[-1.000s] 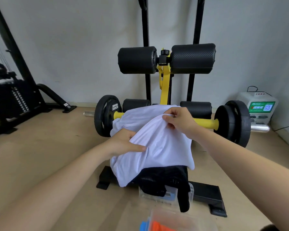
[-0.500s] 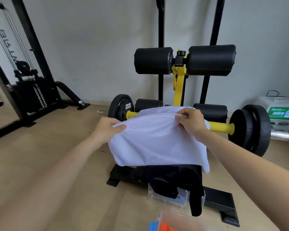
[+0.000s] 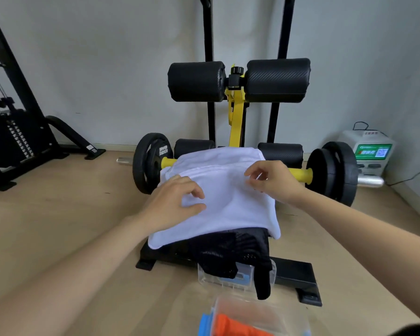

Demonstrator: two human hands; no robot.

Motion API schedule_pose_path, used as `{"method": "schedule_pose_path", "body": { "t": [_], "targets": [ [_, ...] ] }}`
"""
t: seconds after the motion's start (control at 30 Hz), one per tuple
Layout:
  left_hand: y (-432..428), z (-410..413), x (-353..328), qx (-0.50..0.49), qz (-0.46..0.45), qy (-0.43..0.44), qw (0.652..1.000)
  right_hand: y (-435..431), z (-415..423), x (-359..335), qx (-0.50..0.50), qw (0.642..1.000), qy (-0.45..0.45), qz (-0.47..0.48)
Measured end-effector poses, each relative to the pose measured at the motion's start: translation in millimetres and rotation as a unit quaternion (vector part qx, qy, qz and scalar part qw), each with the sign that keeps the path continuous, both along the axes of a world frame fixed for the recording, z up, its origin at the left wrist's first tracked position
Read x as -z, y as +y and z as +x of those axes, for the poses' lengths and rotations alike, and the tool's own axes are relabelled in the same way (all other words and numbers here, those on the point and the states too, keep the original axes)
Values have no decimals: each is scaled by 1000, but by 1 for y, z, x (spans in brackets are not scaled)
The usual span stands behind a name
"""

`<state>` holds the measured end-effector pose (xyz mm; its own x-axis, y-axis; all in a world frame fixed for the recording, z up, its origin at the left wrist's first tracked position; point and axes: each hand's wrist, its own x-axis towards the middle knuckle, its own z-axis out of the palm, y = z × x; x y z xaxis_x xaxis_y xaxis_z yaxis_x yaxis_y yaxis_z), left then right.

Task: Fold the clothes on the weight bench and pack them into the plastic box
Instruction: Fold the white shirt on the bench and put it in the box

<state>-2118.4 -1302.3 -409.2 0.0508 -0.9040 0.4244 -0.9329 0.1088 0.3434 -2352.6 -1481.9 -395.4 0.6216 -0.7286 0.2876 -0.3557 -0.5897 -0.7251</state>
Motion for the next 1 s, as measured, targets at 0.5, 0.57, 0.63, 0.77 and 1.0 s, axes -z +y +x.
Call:
{"method": "schedule_pose_path", "body": {
  "t": [0.5,0.57,0.63,0.77,1.0],
  "targets": [
    [-4,-54,1,37,38,25,998,52,-34,25,-81,991,75,-72],
    [-9,-56,-2,14,19,84,996,55,-28,27,-60,990,78,-98],
    [-14,-56,-6,-5,-5,131,991,53,-25,27,-37,989,78,-117],
    [-16,-54,-12,-29,-44,175,983,40,-34,25,-8,991,73,-111],
    [-14,-46,-13,-40,-59,200,977,3,-67,37,44,992,103,-56]
  ]
}}
